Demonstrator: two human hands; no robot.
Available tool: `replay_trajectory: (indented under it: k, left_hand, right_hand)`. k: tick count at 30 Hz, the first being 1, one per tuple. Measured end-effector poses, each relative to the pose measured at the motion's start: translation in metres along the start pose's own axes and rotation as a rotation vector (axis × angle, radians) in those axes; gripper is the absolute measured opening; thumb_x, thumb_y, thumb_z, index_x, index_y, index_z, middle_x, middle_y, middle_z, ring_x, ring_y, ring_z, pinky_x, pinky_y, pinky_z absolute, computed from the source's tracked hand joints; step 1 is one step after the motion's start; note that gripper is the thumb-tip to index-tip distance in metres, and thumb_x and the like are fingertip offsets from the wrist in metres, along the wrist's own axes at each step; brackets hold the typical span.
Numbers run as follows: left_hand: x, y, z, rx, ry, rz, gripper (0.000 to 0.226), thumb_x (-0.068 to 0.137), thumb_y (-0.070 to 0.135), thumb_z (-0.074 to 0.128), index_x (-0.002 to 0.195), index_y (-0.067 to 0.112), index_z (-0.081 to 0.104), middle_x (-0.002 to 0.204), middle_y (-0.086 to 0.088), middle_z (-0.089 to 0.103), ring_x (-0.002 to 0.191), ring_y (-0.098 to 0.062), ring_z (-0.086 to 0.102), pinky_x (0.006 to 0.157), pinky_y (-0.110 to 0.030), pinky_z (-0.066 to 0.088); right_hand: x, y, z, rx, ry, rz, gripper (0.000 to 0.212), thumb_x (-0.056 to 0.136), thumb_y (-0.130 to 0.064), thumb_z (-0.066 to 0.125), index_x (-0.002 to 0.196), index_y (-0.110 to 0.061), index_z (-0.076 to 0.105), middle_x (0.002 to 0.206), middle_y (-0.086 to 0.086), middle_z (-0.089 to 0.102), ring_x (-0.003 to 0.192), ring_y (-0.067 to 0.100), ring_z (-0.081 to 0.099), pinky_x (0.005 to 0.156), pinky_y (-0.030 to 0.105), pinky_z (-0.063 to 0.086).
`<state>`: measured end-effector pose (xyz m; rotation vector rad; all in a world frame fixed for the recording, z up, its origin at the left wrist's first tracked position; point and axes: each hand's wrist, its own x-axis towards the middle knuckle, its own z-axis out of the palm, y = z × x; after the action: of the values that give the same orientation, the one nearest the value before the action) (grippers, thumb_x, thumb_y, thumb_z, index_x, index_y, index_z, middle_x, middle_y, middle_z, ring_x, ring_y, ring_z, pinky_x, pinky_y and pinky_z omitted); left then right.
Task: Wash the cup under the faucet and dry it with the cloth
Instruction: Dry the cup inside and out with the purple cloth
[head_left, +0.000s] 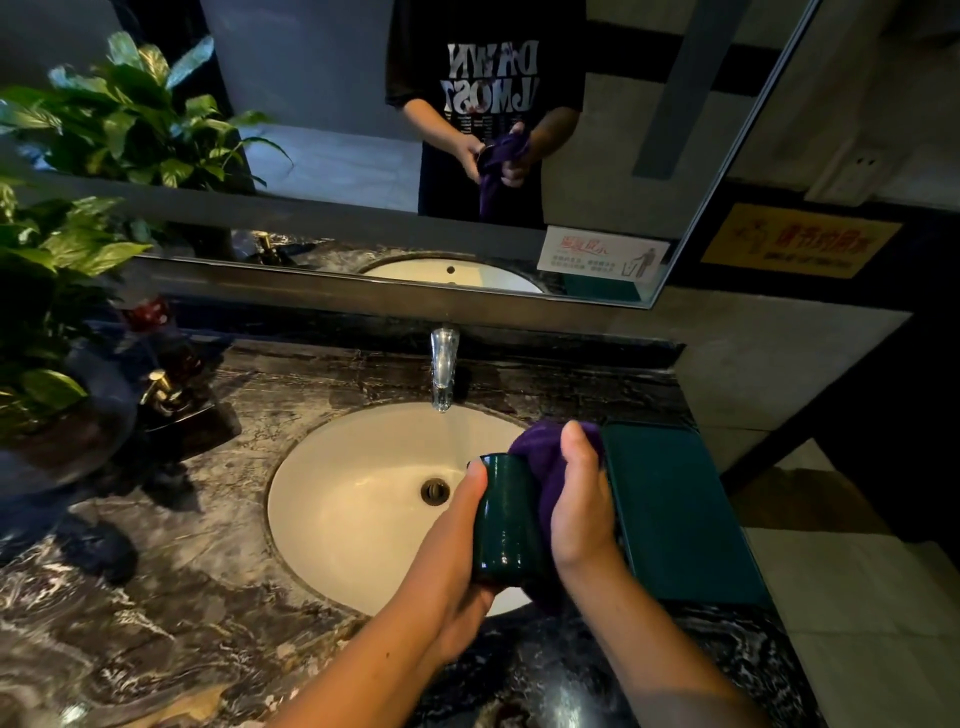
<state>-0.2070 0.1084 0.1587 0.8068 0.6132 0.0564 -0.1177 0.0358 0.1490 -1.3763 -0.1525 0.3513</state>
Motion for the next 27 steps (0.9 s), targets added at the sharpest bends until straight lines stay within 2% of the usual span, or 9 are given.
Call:
replay_trajectory:
  k: [3,6,9,11,13,17,20,24,27]
  left_hand:
    - [-0.001,0.000,0.001,-0.055,-0.005,-0.015,0.051,0.101,0.053,0.042,0.115,0.016,0.074,0.110,-0.014,0.078,0.092,-0.021,0.076,0.081,-0.038,0.057]
    - [0.001,0.007,0.001,-0.171,0.017,0.009,0.050,0.101,0.049,0.045,0.101,0.014,0.082,0.111,-0.015,0.078,0.093,-0.022,0.077,0.087,-0.039,0.053]
    - [0.006,0.016,0.001,-0.306,0.054,0.018,0.051,0.101,0.048,0.047,0.113,0.009,0.077,0.116,-0.020,0.075,0.107,-0.029,0.071,0.095,-0.042,0.051]
    - [0.009,0.017,-0.001,-0.311,0.085,0.028,0.051,0.100,0.050,0.049,0.119,0.009,0.073,0.119,-0.020,0.074,0.110,-0.030,0.069,0.096,-0.042,0.051]
    - [0.010,0.014,-0.004,-0.263,0.119,0.052,0.051,0.100,0.050,0.048,0.123,0.010,0.071,0.119,-0.019,0.074,0.112,-0.030,0.069,0.097,-0.043,0.052]
    - [0.014,0.008,-0.013,0.119,0.168,0.158,0.050,0.105,0.050,0.038,0.112,0.016,0.073,0.107,-0.018,0.076,0.104,-0.037,0.071,0.093,-0.055,0.055]
    - [0.015,0.015,-0.014,0.328,0.157,0.217,0.054,0.107,0.046,0.034,0.100,0.011,0.074,0.095,-0.019,0.077,0.095,-0.040,0.072,0.086,-0.055,0.058]
    - [0.008,0.018,-0.008,0.256,0.122,0.158,0.047,0.107,0.043,0.037,0.094,0.020,0.075,0.089,-0.007,0.080,0.080,-0.020,0.076,0.079,-0.040,0.060]
    - [0.005,0.016,-0.003,0.268,0.052,0.188,0.050,0.097,0.059,0.047,0.100,0.021,0.078,0.099,-0.007,0.081,0.092,-0.020,0.077,0.086,-0.042,0.060]
  right_hand:
    - [0.008,-0.007,0.000,0.069,0.035,0.002,0.047,0.086,-0.054,0.048,0.061,-0.019,0.067,0.060,-0.007,0.066,0.062,0.009,0.061,0.071,0.033,0.045]
    - [0.005,-0.007,0.007,0.170,0.000,0.099,0.051,0.100,-0.050,0.042,0.083,-0.013,0.073,0.075,0.001,0.076,0.079,0.019,0.068,0.075,0.033,0.050]
    - [-0.006,-0.002,0.014,0.243,-0.099,0.173,0.062,0.089,-0.054,0.040,0.119,-0.008,0.071,0.108,0.009,0.078,0.103,0.023,0.072,0.083,0.032,0.056]
    - [-0.012,0.007,0.014,0.228,-0.141,0.146,0.055,0.090,-0.052,0.038,0.115,-0.020,0.076,0.110,0.002,0.079,0.103,0.014,0.073,0.084,0.027,0.057]
    - [-0.017,0.014,0.014,0.178,-0.175,0.125,0.045,0.096,-0.056,0.043,0.102,-0.033,0.081,0.107,-0.001,0.079,0.102,0.013,0.073,0.088,0.030,0.054]
    - [-0.017,0.021,0.009,0.114,-0.117,0.121,0.056,0.088,-0.057,0.045,0.118,-0.017,0.071,0.112,0.010,0.076,0.109,0.027,0.070,0.090,0.037,0.053]
    - [-0.018,0.023,0.007,0.052,-0.111,0.049,0.072,0.081,-0.065,0.052,0.127,-0.010,0.063,0.114,0.013,0.074,0.109,0.029,0.069,0.087,0.034,0.056]
    - [-0.023,0.025,0.010,-0.161,-0.126,-0.074,0.078,0.083,-0.077,0.048,0.137,-0.022,0.056,0.126,0.008,0.067,0.117,0.024,0.063,0.101,0.047,0.052]
    - [-0.022,0.021,0.017,-0.252,-0.092,-0.173,0.079,0.084,-0.082,0.041,0.134,-0.023,0.059,0.127,0.003,0.066,0.119,0.020,0.062,0.104,0.049,0.048]
